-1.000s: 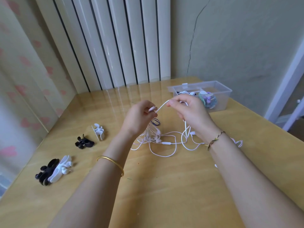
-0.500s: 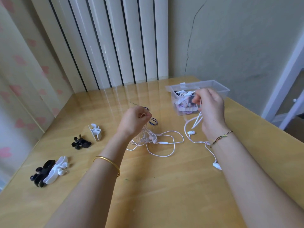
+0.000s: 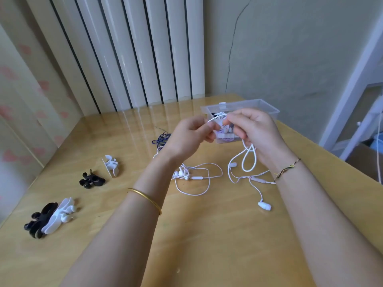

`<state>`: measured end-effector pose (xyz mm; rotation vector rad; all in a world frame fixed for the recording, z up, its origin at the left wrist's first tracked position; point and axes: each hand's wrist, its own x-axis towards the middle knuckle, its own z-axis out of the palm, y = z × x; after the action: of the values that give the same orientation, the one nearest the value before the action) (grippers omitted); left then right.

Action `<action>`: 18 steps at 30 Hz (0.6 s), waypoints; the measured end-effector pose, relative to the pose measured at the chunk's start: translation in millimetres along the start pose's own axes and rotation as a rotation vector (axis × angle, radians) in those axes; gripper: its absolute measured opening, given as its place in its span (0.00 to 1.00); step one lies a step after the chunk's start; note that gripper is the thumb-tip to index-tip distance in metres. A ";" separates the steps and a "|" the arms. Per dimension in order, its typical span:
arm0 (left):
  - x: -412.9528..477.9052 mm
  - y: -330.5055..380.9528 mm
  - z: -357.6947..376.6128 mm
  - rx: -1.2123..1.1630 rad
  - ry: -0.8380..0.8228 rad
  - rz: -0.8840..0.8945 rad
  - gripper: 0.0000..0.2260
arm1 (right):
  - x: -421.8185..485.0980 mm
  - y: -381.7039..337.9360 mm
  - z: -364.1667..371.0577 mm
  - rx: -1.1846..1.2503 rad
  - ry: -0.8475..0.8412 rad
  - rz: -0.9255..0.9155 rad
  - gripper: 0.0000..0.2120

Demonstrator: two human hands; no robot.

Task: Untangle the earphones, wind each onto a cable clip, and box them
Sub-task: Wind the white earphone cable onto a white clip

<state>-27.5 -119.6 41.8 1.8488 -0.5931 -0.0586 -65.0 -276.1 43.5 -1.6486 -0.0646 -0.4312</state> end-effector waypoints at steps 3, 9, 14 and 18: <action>-1.6 -4.7 -5.8 0.012 0.042 -0.030 0.11 | -0.7 9.8 -17.0 -0.244 -0.065 0.073 0.07; 2.0 9.5 -12.6 -0.174 0.353 -0.089 0.11 | -8.1 33.7 -29.1 -0.446 -0.183 0.246 0.03; 4.3 27.8 -18.3 -0.302 0.443 -0.069 0.11 | -5.0 46.0 -44.2 -0.676 -0.241 0.359 0.05; 3.9 29.9 -9.0 -0.161 0.243 -0.143 0.10 | 0.4 41.6 -40.3 -0.691 -0.039 0.230 0.13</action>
<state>-32.1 -120.4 72.9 1.7070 -0.2783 0.0230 -62.1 -320.7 6.7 -2.3110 0.2718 -0.2536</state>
